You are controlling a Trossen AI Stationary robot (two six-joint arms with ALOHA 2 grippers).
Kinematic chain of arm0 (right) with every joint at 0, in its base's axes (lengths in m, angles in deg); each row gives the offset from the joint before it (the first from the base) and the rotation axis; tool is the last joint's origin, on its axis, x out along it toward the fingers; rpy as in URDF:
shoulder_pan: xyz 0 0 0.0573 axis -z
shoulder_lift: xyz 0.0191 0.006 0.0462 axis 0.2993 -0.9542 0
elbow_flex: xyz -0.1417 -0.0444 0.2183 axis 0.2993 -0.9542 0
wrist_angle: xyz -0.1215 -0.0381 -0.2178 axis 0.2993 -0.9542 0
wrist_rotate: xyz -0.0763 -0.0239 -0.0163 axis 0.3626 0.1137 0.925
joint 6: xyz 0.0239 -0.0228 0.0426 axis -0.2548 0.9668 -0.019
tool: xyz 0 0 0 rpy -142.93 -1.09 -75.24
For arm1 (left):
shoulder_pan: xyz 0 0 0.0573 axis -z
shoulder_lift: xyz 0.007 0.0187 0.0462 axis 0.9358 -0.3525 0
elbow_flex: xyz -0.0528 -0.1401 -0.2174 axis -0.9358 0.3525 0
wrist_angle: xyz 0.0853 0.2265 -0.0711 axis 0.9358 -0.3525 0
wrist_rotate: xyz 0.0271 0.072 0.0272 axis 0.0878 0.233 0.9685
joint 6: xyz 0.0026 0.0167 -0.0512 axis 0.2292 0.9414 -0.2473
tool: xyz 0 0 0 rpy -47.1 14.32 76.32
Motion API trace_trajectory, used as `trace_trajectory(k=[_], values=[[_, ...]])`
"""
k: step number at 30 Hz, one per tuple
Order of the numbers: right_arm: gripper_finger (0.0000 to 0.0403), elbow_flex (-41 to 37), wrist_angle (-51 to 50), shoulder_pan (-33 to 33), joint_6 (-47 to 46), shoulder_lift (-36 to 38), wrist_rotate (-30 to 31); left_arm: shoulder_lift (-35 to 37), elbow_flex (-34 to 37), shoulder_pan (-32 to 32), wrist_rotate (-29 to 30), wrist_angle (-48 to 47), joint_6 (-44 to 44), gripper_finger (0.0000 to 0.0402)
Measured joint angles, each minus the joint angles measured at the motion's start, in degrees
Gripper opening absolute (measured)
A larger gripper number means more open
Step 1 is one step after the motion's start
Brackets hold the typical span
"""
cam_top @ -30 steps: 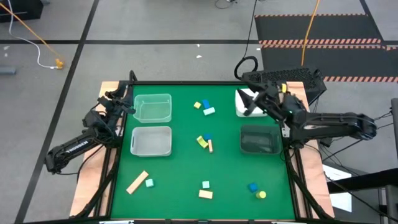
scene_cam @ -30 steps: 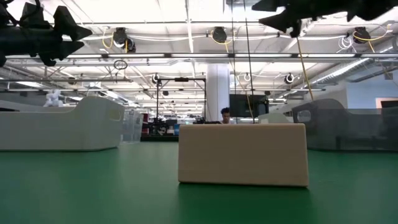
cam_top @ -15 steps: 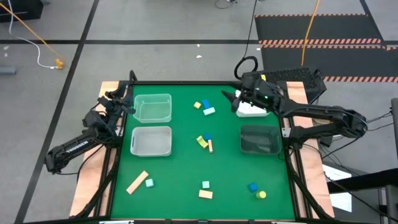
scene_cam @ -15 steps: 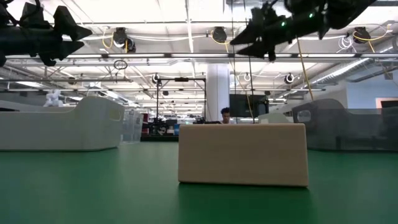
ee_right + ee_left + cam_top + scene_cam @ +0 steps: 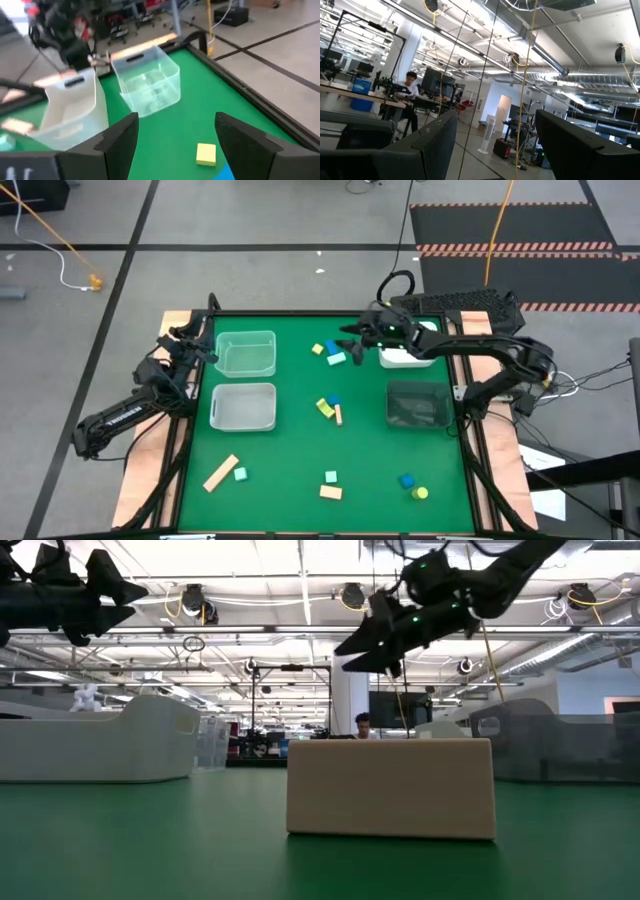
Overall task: Sort & place blocks by color
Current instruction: Put the top light blue block into the white bin
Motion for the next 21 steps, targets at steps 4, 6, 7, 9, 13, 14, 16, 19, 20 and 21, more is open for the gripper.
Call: trace_trajectory(k=[4,6,7,9,13,14,16,19,20,21], values=[[0.0254,3.87,-6.74,0.23,5.58,-4.08,-1.55,0.01,0.0,-0.02,0.02,0.02,0.0,0.0269],[0.0254,5.0,-10.53,0.24,8.5,-5.42,-1.62,0.01,-0.01,0.0,0.01,0.0,0.0,0.0269],[0.0254,5.35,-11.83,0.24,10.21,-6.03,-1.62,-0.01,-0.01,-0.01,0.01,0.01,0.0,0.0269],[0.0254,5.74,-13.44,0.24,13.84,-7.27,-1.56,0.0,0.0,0.0,0.0,0.02,0.0,0.0269],[0.0254,5.95,-13.94,0.0,19.08,-10.2,-1.4,-0.01,0.0,0.0,0.0,0.02,0.0,0.0269],[0.0254,5.95,-14.14,0.0,19.59,-10.94,-1.4,-0.01,-0.01,0.0,0.0,0.0,0.0,0.0269],[0.0254,5.95,-14.29,-0.01,20.24,-12.73,-1.3,0.0,0.01,-0.01,0.01,0.01,0.0,0.0269],[0.0254,5.93,-14.81,0.0,20.47,-14.86,-1.23,0.01,0.01,-0.01,0.0,0.02,0.0,0.0269],[0.0254,5.93,-14.66,-0.02,20.63,-15.39,-1.22,-0.01,-0.01,0.0,0.0,0.01,0.0,0.0269],[0.0254,5.93,-14.58,-0.01,21.14,-15.83,-1.21,0.0,0.0,0.0,0.01,0.01,0.0,0.0269]])
